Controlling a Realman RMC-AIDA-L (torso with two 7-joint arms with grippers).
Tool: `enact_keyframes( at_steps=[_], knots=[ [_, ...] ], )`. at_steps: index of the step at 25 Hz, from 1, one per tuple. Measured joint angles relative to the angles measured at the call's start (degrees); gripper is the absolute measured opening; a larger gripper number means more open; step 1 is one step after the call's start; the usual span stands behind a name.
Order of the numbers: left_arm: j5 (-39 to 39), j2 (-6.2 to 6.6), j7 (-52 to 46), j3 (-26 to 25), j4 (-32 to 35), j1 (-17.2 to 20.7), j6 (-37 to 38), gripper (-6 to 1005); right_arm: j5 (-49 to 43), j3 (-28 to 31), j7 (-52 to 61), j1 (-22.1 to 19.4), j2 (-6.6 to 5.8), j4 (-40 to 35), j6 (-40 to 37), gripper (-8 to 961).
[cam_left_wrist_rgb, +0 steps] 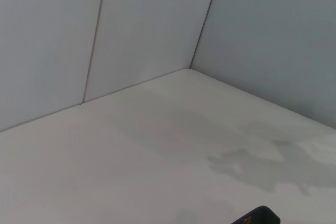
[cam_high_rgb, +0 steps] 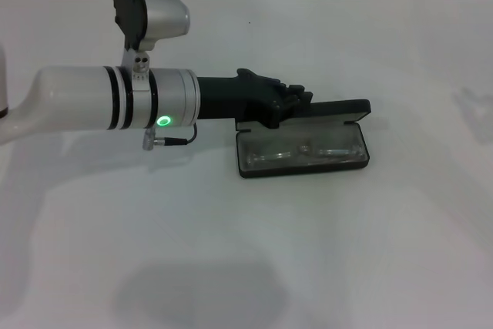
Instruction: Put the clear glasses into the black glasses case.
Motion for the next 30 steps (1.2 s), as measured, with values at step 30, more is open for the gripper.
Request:
enact_keyframes(
  at_steps=[30],
  knots=[
    [-3.7,1.07,1.88,4.58,12.13,8.63,25.19,205,-5.36,-1.58,-8.45,2.49,-0.16,4.16,-7.32,207]
  ],
)
